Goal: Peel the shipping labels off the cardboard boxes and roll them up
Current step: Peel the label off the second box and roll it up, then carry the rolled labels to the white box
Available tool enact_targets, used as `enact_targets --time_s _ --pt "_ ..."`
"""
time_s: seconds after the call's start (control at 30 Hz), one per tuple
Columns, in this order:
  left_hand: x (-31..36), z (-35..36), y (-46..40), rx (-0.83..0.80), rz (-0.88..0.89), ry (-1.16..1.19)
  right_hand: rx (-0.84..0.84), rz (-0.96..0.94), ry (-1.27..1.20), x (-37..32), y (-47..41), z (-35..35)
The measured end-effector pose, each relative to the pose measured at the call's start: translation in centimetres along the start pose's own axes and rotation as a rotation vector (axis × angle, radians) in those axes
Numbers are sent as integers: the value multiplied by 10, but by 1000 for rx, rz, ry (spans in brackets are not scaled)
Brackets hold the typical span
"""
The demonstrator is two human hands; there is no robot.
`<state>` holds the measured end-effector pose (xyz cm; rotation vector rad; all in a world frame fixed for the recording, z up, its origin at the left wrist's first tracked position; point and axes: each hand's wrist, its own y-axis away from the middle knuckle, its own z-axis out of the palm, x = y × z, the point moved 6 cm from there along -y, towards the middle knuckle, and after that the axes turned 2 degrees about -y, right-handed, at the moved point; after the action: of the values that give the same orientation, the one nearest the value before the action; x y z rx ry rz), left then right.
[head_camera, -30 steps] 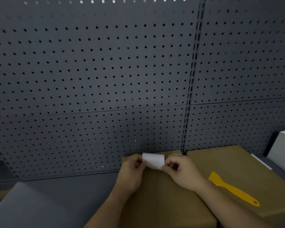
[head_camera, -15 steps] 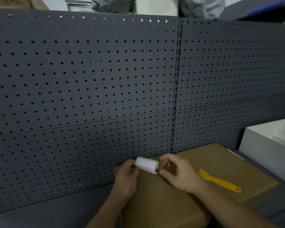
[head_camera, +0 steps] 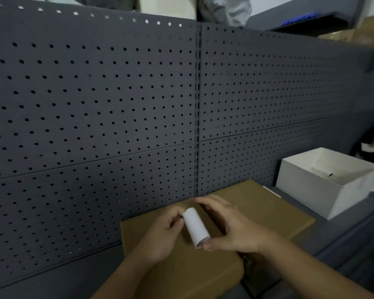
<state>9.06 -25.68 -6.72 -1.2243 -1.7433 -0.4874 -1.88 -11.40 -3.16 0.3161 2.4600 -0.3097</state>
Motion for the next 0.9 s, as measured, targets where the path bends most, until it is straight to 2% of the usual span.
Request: enact_targets --time_s 0.23,0.43,0.63,0.77,0.9 --pt "39 48 -25 -111 82 -61 26 19 32 31 34 -37" --pt "76 114 -56 -173 75 -98 91 32 -31 85 72 -87" --pt "113 181 -109 -82 46 -11 149 71 -91 155 117 -156" --pt "129 219 -159 39 29 -113 213 127 -112 202 147 -197" --pt "126 256 -205 38 -26 -284 275 189 -104 240 167 -222"
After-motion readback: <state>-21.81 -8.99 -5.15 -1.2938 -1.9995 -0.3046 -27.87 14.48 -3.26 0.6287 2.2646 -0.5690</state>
